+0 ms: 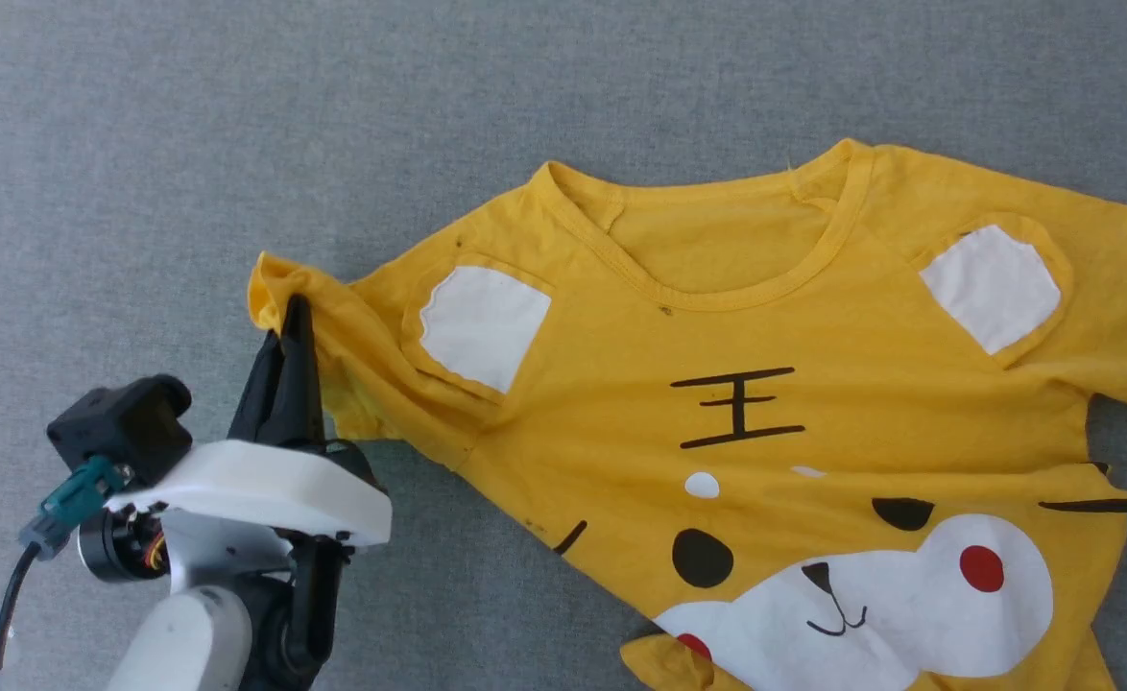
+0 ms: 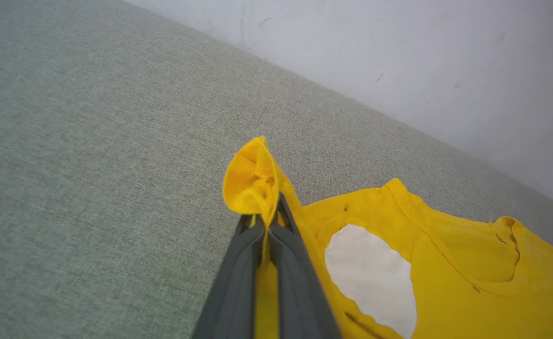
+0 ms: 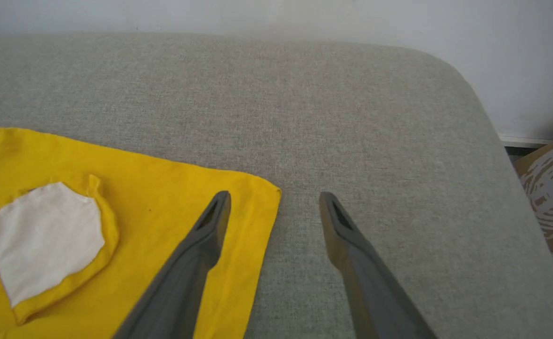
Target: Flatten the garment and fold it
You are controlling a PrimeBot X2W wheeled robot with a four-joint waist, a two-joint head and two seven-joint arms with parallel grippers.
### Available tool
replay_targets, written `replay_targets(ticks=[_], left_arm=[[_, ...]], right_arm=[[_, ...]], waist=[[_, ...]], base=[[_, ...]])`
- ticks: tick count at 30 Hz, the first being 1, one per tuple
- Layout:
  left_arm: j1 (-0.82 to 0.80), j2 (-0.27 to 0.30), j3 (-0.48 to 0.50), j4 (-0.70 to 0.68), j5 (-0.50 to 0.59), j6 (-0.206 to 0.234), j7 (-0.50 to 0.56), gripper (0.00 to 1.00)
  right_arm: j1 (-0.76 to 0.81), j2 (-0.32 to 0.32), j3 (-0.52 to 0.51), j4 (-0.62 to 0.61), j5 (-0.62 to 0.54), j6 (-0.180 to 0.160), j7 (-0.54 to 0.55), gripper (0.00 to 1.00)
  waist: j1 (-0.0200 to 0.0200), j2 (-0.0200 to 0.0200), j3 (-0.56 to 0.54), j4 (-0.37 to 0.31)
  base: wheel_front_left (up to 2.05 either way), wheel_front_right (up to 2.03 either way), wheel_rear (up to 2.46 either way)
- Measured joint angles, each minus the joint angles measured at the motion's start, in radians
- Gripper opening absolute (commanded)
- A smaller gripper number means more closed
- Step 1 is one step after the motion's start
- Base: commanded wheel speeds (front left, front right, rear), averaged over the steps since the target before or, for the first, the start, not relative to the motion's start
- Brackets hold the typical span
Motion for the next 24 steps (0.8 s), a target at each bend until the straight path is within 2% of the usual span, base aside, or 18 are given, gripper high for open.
replay_targets(ticks=[5, 14, 15, 16, 17, 21, 24], left_arm=[[-0.027, -0.002, -0.015, -0.004, 0.007, 0.0, 0.006, 0.0], [-0.038, -0.004, -0.029, -0.001, 0.009, 0.0, 0.007, 0.0], [-0.04, -0.004, -0.029, 0.0, 0.009, 0.0, 0.007, 0.0], [-0.041, -0.004, -0.029, 0.001, 0.009, 0.0, 0.007, 0.0], [-0.042, -0.004, -0.029, 0.003, 0.009, 0.0, 0.007, 0.0], [-0.043, -0.008, -0.03, 0.014, 0.006, -0.008, 0.005, 0.0], [-0.059, -0.008, -0.029, 0.026, 0.006, -0.022, -0.005, 0.0]], right_arm=[[-0.018, -0.074, 0.044, 0.068, 0.013, 0.0, 0.046, 1.0], [-0.059, -0.106, 0.1, 0.132, 0.079, 0.0, 0.07, 1.0], [-0.064, -0.108, 0.1, 0.136, 0.087, -0.001, 0.082, 0.53], [-0.065, -0.108, 0.1, 0.138, 0.093, -0.001, 0.091, 0.24], [-0.067, -0.106, 0.098, 0.142, 0.099, -0.001, 0.097, 0.0], [-0.076, -0.077, 0.081, 0.155, 0.107, 0.0, 0.102, 0.0], [-0.084, -0.053, 0.07, 0.157, 0.106, 0.0, 0.066, 0.0]], waist=[[0.0001, 0.0, 0.032, 0.001], [0.0, 0.0, 0.054, 0.029], [0.0, 0.0, 0.054, 0.031], [0.0, 0.0, 0.053, 0.033], [0.0, 0.0, 0.052, 0.034], [0.0, 0.0, 0.04, 0.038], [0.0, 0.0, 0.023, 0.038]], base=[[0.0, 0.0, 0.0], [0.0, 0.0, 0.0], [0.0, 0.0, 0.0], [0.0, 0.0, 0.0], [0.0, 0.0, 0.0], [0.0, 0.0, 0.0], [0.0, 0.0, 0.0]])
